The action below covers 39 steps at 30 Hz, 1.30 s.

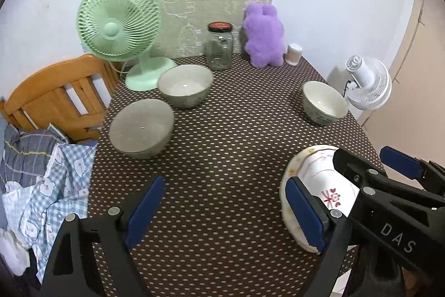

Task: Organize plates and bowls
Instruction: 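Open both tools and pull them back from the plate stack, then reach both tools to the upside-down grey bowl and grasp its rim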

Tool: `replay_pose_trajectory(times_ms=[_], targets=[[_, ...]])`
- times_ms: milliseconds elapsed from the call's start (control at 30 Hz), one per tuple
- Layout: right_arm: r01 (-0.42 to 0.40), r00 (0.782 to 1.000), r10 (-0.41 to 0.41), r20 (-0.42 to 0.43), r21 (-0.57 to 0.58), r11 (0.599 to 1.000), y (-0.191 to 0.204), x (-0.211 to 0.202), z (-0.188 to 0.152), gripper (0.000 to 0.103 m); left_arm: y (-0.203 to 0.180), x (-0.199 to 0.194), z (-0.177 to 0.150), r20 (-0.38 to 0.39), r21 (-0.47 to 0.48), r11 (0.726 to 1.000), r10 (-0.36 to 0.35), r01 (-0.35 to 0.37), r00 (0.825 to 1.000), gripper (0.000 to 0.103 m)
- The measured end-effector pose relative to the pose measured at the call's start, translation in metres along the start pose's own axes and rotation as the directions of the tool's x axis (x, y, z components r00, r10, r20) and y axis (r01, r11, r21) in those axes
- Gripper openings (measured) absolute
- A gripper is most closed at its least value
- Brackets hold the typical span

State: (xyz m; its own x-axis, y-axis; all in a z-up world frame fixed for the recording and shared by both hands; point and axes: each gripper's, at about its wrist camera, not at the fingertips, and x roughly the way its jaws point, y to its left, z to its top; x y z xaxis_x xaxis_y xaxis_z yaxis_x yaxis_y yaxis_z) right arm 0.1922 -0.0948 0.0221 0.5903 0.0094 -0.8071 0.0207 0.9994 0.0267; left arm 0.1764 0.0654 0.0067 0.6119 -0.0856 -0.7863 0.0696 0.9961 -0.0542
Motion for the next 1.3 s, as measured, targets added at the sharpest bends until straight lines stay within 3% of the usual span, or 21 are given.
replay_pose_trajectory(times_ms=[267, 367, 600, 667, 900, 1167, 1300], targets=[[0.019, 0.999, -0.018, 0.034, -0.034, 0.999, 0.049, 0.0, 0.002, 0.075, 0.04, 0.0, 0.002, 0.018, -0.001, 1.0, 0.012, -0.012, 1.0, 0.089], [0.047, 0.998, -0.046, 0.039, -0.028, 0.999, 0.062, 0.003, 0.006, 0.082, 0.053, 0.004, 0.006, 0.026, -0.007, 1.0, 0.001, -0.001, 1.0, 0.089], [0.057, 0.996, -0.05, 0.079, -0.089, 0.994, 0.099, 0.023, 0.019, 0.082, 0.087, 0.02, 0.014, 0.044, -0.017, 0.998, 0.06, -0.06, 0.997, 0.088], [0.048, 0.997, -0.04, 0.073, -0.116, 0.992, 0.11, 0.033, 0.024, 0.083, 0.097, 0.027, 0.016, 0.045, -0.029, 0.993, 0.118, -0.116, 0.992, 0.088], [-0.004, 0.998, 0.014, 0.068, -0.145, 0.989, 0.146, 0.071, 0.038, 0.083, 0.13, 0.057, 0.025, 0.033, -0.045, 0.99, 0.134, -0.132, 0.99, 0.076], [-0.044, 0.998, 0.048, 0.035, -0.099, 0.994, 0.172, 0.119, 0.052, 0.082, 0.164, 0.097, 0.039, 0.015, -0.038, 0.989, 0.143, -0.142, 0.99, 0.062], [-0.057, 0.998, 0.059, 0.014, -0.101, 0.993, 0.184, 0.143, 0.057, 0.075, 0.174, 0.119, 0.044, 0.005, -0.039, 0.988, 0.148, -0.148, 0.989, 0.057]])
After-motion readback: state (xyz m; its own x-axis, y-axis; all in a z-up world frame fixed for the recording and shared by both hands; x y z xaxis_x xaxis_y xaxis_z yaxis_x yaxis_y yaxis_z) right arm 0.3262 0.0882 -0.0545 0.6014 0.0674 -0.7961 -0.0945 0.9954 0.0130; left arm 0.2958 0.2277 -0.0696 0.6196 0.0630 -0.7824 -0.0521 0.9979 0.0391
